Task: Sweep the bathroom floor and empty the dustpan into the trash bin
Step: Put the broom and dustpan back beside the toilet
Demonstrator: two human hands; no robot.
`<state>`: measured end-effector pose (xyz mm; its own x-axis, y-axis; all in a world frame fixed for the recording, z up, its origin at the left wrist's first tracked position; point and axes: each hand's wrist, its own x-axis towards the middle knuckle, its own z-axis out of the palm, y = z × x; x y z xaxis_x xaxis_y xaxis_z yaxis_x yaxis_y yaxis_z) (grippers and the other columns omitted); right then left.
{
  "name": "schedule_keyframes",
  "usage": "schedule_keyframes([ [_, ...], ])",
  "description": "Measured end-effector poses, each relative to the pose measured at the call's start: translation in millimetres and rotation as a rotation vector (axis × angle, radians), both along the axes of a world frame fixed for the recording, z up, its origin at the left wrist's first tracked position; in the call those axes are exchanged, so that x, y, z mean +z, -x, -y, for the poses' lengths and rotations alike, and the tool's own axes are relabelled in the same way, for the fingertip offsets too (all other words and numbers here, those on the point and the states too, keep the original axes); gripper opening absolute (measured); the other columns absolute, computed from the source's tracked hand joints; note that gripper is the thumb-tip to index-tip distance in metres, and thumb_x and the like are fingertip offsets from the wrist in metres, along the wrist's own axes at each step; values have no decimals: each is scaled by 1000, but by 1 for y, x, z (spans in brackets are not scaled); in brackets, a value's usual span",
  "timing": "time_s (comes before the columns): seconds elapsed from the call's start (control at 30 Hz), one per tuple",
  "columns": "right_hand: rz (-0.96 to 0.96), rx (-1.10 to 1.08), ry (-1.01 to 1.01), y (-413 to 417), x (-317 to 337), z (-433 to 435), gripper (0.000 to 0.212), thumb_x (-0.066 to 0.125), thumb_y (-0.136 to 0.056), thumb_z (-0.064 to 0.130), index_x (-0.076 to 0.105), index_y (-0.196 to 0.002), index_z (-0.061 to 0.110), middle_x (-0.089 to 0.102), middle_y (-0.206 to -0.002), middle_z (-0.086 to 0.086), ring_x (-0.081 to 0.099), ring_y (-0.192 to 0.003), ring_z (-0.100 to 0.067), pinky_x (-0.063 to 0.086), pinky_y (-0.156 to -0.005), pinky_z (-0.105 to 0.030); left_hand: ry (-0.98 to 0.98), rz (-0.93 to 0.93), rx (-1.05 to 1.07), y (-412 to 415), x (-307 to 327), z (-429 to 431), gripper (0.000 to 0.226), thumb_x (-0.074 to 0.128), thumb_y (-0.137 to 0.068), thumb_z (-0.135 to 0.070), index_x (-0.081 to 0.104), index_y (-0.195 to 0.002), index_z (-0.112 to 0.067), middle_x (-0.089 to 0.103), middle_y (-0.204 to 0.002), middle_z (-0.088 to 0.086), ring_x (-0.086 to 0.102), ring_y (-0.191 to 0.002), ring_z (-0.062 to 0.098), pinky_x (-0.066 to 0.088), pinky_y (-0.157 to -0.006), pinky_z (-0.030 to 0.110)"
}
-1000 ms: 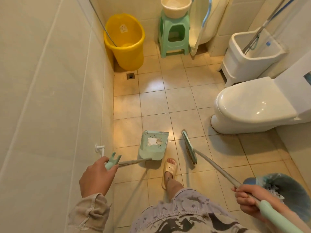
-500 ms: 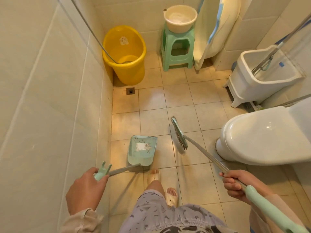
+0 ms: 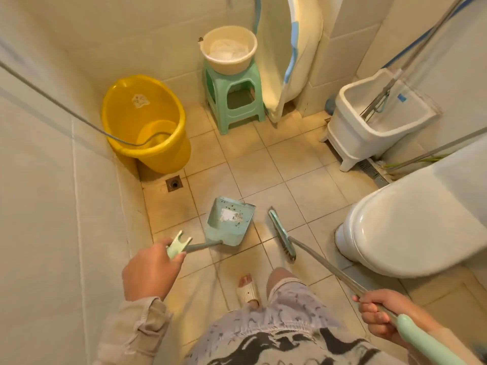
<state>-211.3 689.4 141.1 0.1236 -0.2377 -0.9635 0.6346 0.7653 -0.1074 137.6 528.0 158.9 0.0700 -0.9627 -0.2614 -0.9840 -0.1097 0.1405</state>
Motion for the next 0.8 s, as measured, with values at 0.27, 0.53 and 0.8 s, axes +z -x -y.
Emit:
schedule_keyframes([
  [0.27, 26, -189, -20, 11, -9, 73, 35, 33, -90, 0, 35, -58, 11, 31, -29, -1, 29, -16, -9, 22, -25, -6, 15, -79, -234, 56, 3, 141, 35, 61, -86, -41, 63, -116, -22, 58, -71, -1, 46, -58, 15, 24, -40, 15],
  [0.53, 105, -414, 97, 59, -7, 181, 9, 42, -67, 4, 36, -65, 11, 38, -30, -1, 34, -18, -10, 24, -22, -12, -9, -41, -444, 145, 5, 261, 31, 63, -86, -40, 64, -111, -23, 60, -67, -2, 53, -60, 14, 26, -40, 16],
  [0.8, 121, -704, 169, 89, 12, 253, 11, 41, -71, 4, 36, -68, 13, 42, -34, -1, 38, -20, -9, 27, -22, -14, 3, 28, -675, 233, 13, 366, 30, 62, -85, -41, 65, -108, -23, 55, -68, -1, 50, -63, 18, 28, -42, 18],
])
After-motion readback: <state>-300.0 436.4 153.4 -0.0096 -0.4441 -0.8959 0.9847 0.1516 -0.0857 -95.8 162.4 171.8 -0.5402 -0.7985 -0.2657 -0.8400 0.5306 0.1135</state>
